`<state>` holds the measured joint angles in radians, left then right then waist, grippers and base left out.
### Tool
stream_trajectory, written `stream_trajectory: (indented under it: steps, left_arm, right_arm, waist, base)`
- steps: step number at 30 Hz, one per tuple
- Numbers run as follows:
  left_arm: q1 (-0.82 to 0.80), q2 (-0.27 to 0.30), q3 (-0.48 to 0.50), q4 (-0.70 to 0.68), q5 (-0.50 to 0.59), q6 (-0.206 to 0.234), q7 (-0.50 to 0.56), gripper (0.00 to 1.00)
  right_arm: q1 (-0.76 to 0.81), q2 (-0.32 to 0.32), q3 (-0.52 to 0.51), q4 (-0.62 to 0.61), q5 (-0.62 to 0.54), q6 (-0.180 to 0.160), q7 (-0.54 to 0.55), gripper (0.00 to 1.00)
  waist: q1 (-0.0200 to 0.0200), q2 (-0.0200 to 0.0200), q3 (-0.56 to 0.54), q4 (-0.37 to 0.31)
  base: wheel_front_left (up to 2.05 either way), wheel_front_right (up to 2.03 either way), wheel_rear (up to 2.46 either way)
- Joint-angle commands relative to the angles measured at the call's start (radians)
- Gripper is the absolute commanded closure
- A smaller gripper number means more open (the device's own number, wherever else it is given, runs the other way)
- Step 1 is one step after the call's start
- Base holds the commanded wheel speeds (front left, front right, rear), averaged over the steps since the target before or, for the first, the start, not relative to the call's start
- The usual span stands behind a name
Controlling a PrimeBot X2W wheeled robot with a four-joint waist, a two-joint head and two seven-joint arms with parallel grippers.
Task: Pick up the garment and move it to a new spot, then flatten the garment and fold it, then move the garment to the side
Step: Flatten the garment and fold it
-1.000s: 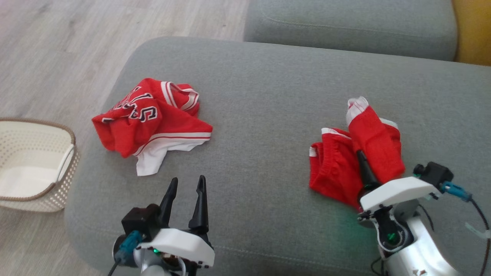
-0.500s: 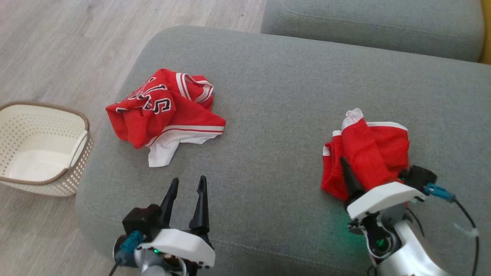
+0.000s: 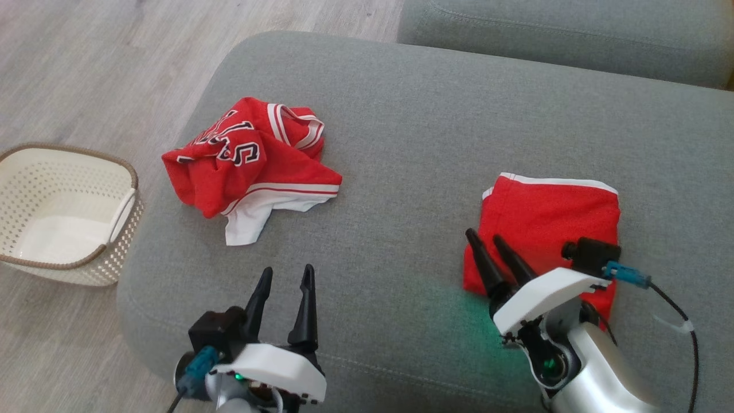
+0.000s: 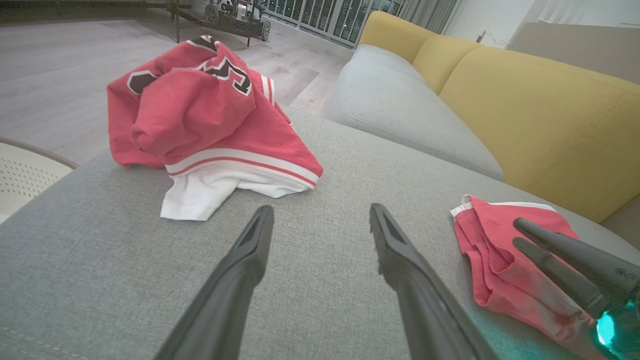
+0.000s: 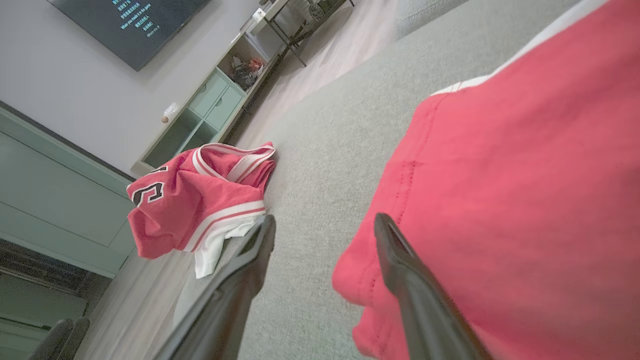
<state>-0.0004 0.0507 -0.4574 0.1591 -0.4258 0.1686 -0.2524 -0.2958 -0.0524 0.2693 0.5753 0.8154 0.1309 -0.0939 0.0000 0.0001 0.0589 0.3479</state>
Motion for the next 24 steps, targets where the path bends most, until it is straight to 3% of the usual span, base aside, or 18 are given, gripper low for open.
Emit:
stream_trajectory:
  steps: [1,11,17,24]
  left_arm:
    - [-0.035,0.000,0.025,-0.035,-0.006,0.010,-0.009,0.00]
    - [-0.032,0.000,0.026,-0.033,-0.006,0.012,-0.009,0.00]
    - [-0.025,0.000,0.046,-0.030,0.007,0.003,-0.009,0.00]
    - [-0.027,0.000,0.075,-0.051,0.022,-0.006,-0.009,0.00]
  right_arm:
    - [-0.013,0.002,0.025,-0.032,-0.006,0.000,0.006,0.00]
    - [-0.006,0.002,0.022,0.049,-0.014,0.000,0.064,0.00]
    - [-0.014,0.002,0.028,-0.021,-0.007,0.000,0.031,0.00]
    - [0.018,-0.061,-0.024,-0.161,-0.174,0.000,-0.028,0.00]
  waist:
    - [0.0000,-0.0001,0.000,0.001]
    - [0.0000,-0.0001,-0.007,-0.006]
    - [0.0000,-0.0001,-0.035,-0.053]
    - [0.0000,-0.0001,-0.066,-0.126]
  base:
    - [0.00,0.00,0.00]
    - [0.00,0.00,0.00]
    - [0.00,0.00,0.00]
    - [0.00,0.00,0.00]
